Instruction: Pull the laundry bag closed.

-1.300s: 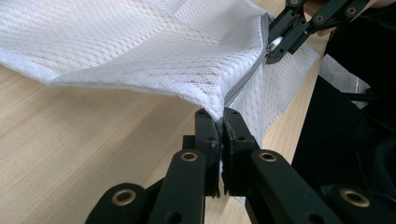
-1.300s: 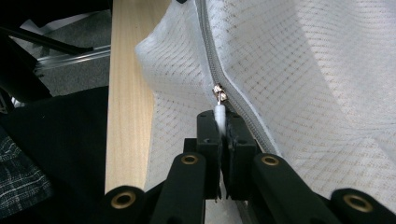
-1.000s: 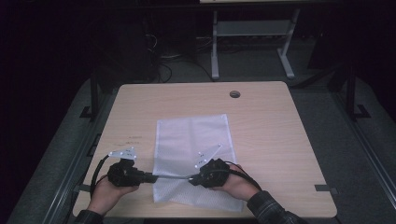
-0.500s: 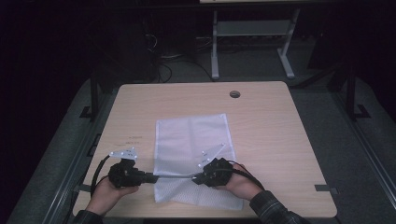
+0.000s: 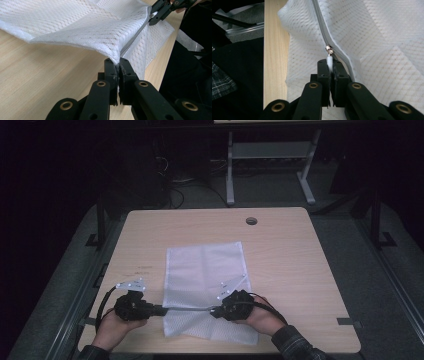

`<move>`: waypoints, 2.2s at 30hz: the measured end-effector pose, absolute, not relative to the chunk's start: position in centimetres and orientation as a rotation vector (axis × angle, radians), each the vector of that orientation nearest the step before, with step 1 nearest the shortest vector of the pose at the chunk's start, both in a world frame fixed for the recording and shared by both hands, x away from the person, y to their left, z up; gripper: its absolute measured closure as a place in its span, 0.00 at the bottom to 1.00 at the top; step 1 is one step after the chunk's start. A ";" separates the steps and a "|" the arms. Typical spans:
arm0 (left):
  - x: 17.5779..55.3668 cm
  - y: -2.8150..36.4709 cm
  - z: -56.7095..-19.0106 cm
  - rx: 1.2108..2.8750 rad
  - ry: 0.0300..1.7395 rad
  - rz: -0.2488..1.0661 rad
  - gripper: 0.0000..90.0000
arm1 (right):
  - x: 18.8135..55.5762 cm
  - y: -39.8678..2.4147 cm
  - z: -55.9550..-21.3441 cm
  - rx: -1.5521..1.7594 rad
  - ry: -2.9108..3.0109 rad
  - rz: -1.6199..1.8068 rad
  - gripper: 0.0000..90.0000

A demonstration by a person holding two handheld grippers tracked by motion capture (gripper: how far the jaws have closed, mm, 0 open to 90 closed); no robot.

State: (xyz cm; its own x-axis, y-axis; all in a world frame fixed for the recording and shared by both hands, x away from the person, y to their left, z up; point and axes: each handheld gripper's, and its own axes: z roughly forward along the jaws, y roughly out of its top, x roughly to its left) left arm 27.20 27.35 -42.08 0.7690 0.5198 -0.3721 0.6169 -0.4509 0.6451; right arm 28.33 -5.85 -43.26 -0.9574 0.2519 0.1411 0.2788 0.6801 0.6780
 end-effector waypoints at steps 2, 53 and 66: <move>27.2 27.3 -42.1 2.147 0.846 -0.150 0.96 | 28.3 -5.9 -43.3 -0.451 -2.845 -1.160 0.96; 27.3 27.5 -42.1 2.149 0.856 -0.154 0.96 | 27.6 -8.6 -43.4 -0.494 -2.840 -1.187 0.96; 27.2 27.6 -42.1 2.147 0.863 -0.150 0.96 | 27.5 -10.0 -43.3 -0.526 -2.846 -1.176 0.96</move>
State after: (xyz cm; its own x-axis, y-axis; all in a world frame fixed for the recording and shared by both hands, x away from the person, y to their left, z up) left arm 27.22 27.55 -42.10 0.7601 0.5318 -0.3734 0.6265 -0.4472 0.6383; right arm 27.49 -9.97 -43.34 -0.9432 0.3001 0.1424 0.3131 0.6599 0.6830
